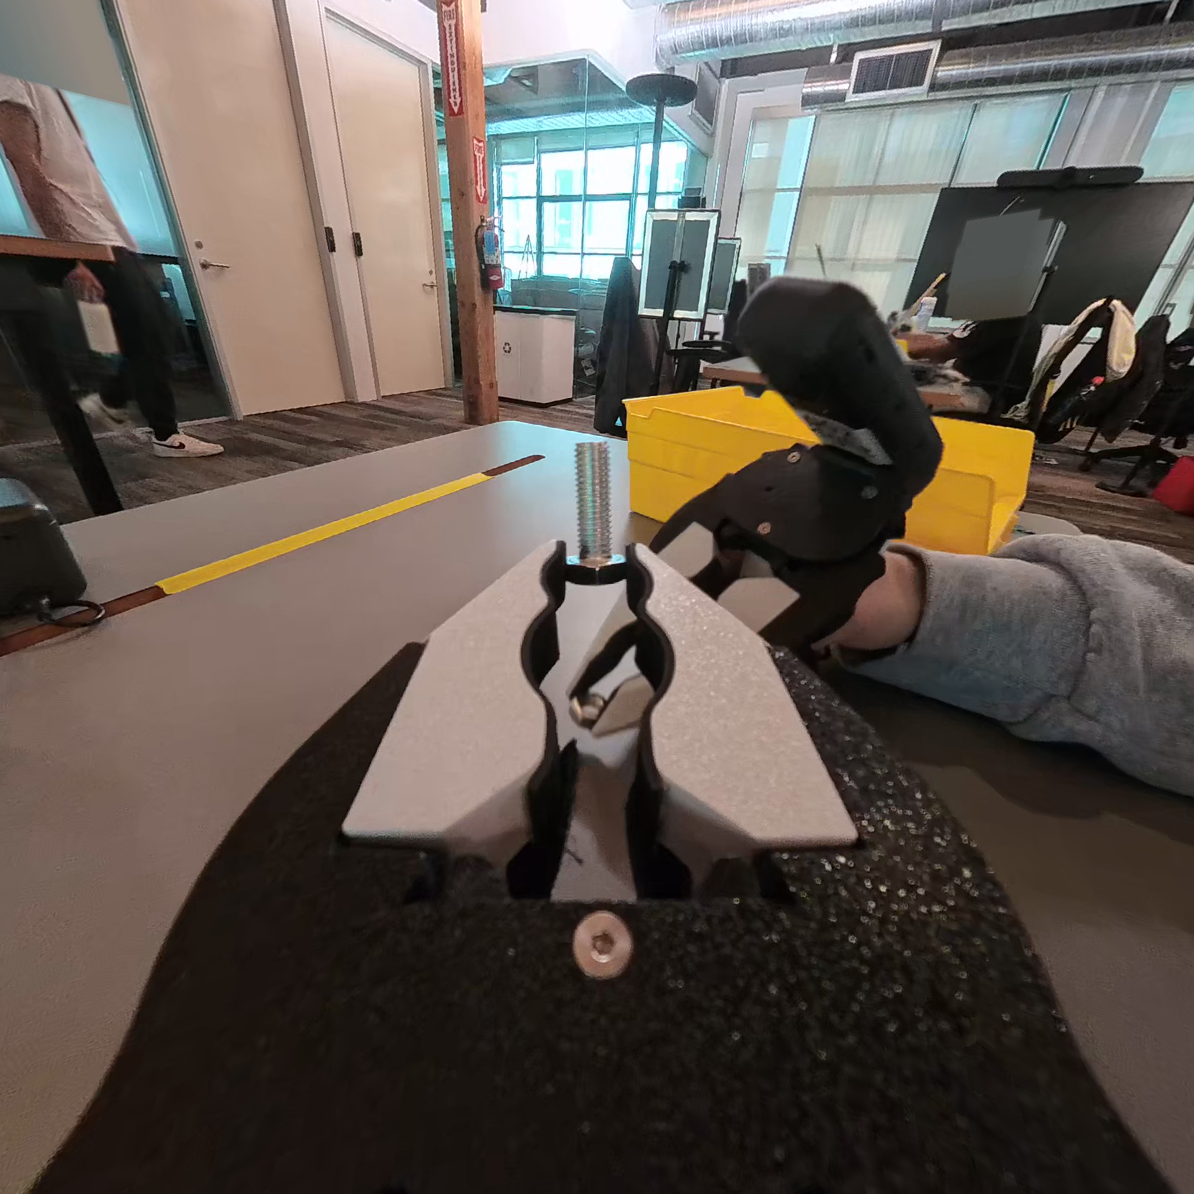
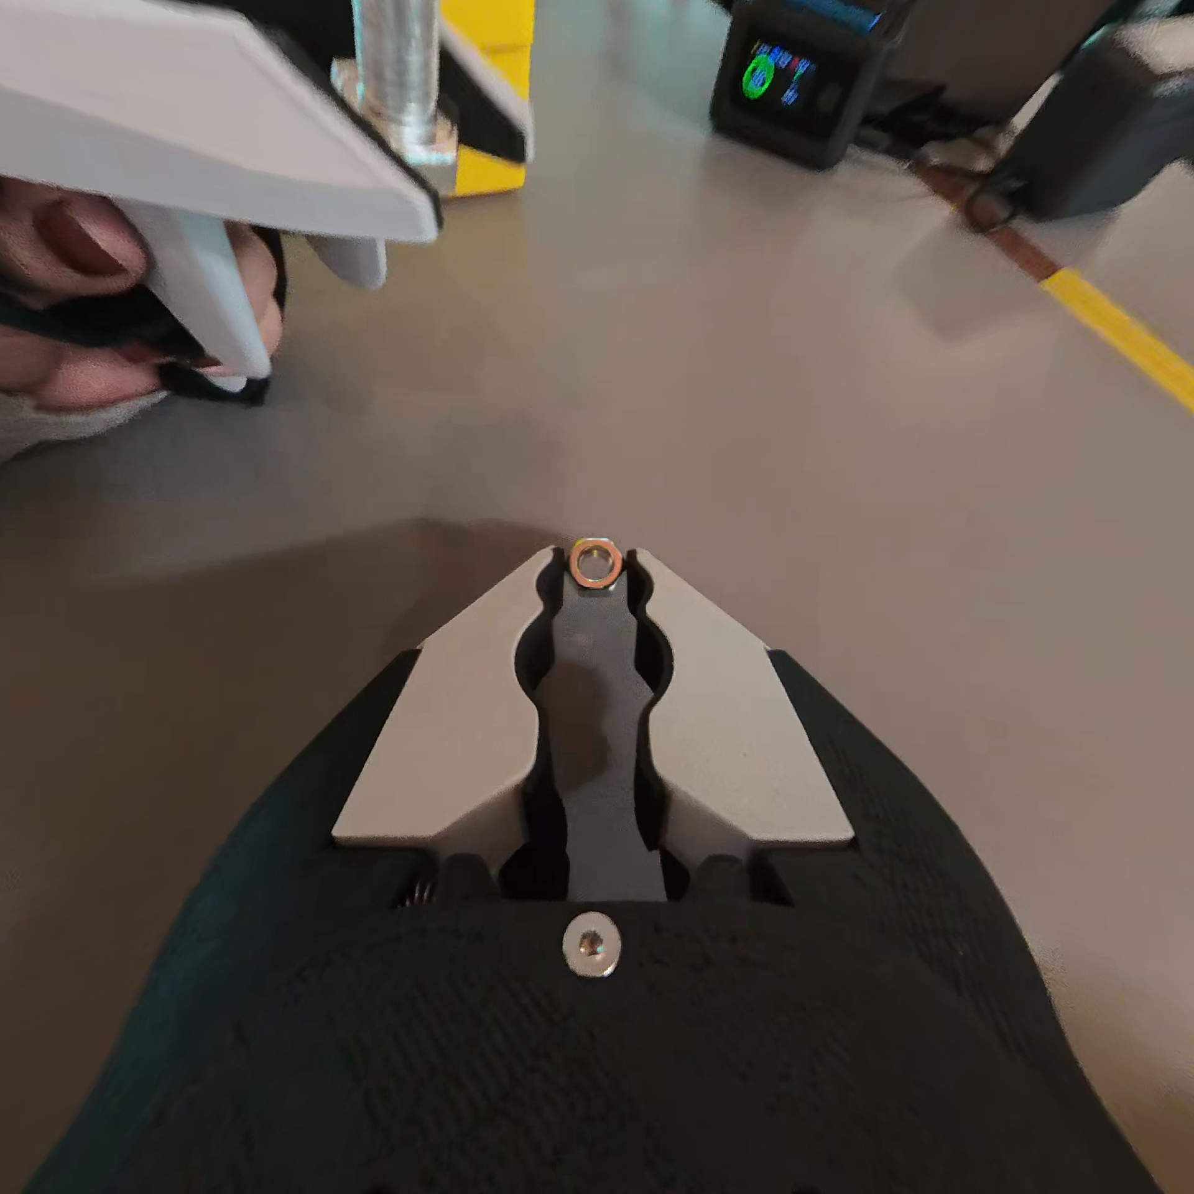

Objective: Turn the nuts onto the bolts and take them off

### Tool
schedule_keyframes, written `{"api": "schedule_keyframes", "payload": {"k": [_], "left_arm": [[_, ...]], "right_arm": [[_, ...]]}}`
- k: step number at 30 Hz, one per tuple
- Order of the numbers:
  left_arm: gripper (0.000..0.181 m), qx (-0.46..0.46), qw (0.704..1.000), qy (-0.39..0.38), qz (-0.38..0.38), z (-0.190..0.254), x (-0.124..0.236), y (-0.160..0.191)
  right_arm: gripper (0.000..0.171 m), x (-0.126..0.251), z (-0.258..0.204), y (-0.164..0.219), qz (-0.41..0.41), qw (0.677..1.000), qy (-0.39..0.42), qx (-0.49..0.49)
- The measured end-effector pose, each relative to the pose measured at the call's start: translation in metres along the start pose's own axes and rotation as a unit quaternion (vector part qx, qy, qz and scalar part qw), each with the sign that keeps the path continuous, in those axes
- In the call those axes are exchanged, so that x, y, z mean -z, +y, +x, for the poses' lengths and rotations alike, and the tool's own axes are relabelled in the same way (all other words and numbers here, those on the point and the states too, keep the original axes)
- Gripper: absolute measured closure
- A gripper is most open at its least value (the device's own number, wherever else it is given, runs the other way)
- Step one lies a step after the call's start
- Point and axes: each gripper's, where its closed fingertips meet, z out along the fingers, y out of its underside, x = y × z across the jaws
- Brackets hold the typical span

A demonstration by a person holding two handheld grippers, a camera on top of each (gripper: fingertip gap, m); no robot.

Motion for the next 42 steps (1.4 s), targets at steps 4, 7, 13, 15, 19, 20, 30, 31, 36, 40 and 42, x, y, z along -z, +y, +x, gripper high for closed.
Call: {"api": "schedule_keyframes", "payload": {"k": [4,7,13,15,19,20,30,31,36,40,42], "left_arm": [[0.166,-0.003,1.000,0.020,-0.001,0.008,-0.002,0.000],[0.166,0.005,0.999,0.045,0.009,0.017,-0.004,-0.002],[0.166,0.022,0.988,0.148,0.021,0.049,-0.004,-0.006],[0.166,0.024,0.984,0.178,0.016,0.059,-0.004,-0.005],[0.166,0.033,0.975,0.222,0.010,0.072,-0.003,-0.003],[0.166,0.032,0.973,0.227,0.009,0.074,-0.003,-0.002],[0.166,0.013,0.963,0.270,-0.002,0.088,0.002,0.002],[0.166,0.009,0.962,0.274,-0.005,0.089,0.002,0.003],[0.165,-0.009,0.955,0.295,-0.029,0.099,0.002,0.011],[0.165,-0.008,0.951,0.306,-0.042,0.103,0.003,0.014],[0.165,-0.005,0.954,0.299,-0.039,0.102,0.002,0.013]], "right_arm": [[0.153,0.032,0.017,-0.026,0.077,0.996,0.046,0.011],[0.153,0.066,0.023,-0.065,0.144,0.987,0.057,0.030],[0.153,0.113,-0.029,-0.113,0.226,0.961,-0.142,0.075],[0.154,0.119,-0.037,-0.112,0.220,0.955,-0.182,0.083],[0.154,0.119,-0.048,-0.102,0.186,0.952,-0.226,0.093],[0.154,0.119,-0.050,-0.100,0.179,0.951,-0.233,0.092],[0.154,0.121,-0.061,-0.084,0.118,0.952,-0.267,0.093],[0.154,0.122,-0.062,-0.082,0.110,0.953,-0.268,0.092],[0.153,0.126,-0.067,-0.069,0.069,0.952,-0.284,0.094],[0.153,0.127,-0.069,-0.065,0.052,0.952,-0.289,0.090],[0.153,0.126,-0.068,-0.067,0.054,0.956,-0.276,0.085]]}}
